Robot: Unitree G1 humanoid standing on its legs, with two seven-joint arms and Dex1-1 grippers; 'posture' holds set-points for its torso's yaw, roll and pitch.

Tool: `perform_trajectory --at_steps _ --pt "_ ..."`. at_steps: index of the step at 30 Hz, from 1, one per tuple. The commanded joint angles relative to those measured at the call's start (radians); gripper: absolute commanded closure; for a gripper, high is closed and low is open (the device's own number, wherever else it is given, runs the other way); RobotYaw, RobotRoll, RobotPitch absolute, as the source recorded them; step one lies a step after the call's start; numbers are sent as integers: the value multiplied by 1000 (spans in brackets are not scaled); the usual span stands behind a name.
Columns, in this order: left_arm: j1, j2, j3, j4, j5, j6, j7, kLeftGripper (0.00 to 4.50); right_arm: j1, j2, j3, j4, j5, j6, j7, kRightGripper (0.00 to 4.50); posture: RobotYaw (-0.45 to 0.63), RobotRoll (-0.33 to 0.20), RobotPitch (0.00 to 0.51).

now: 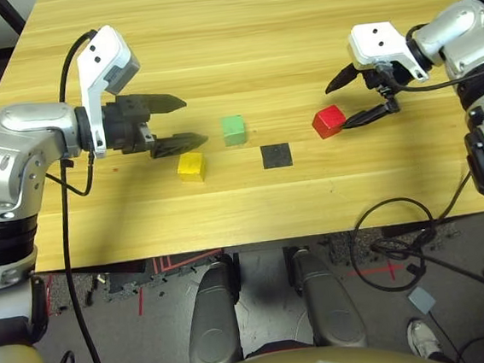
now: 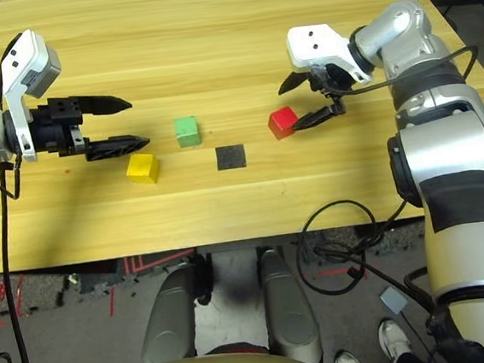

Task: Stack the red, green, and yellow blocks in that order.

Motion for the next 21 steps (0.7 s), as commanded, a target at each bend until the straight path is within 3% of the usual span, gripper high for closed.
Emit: perform_trajectory --at_steps 1,7,10,15,21 --pt "21 -6 21 -45 -16 22 27 21 1 16 6 15 -31 -22 -19 0 295 -47 232" --pt "52 -10 36 -90 -34 43 70 4 8 41 11 21 -72 -40 -69 22 322 -45 237" --pt "67 -10 44 -112 -46 57 85 0 9 46 23 21 -102 -64 -96 567 327 -45 239" --pt "72 -11 48 -121 -57 66 106 0 10 52 17 22 -116 -75 -107 2363 328 -48 242" --pt "65 -16 38 -113 -62 61 117 0 -5 62 -7 11 -92 -30 -78 2512 319 -57 247"
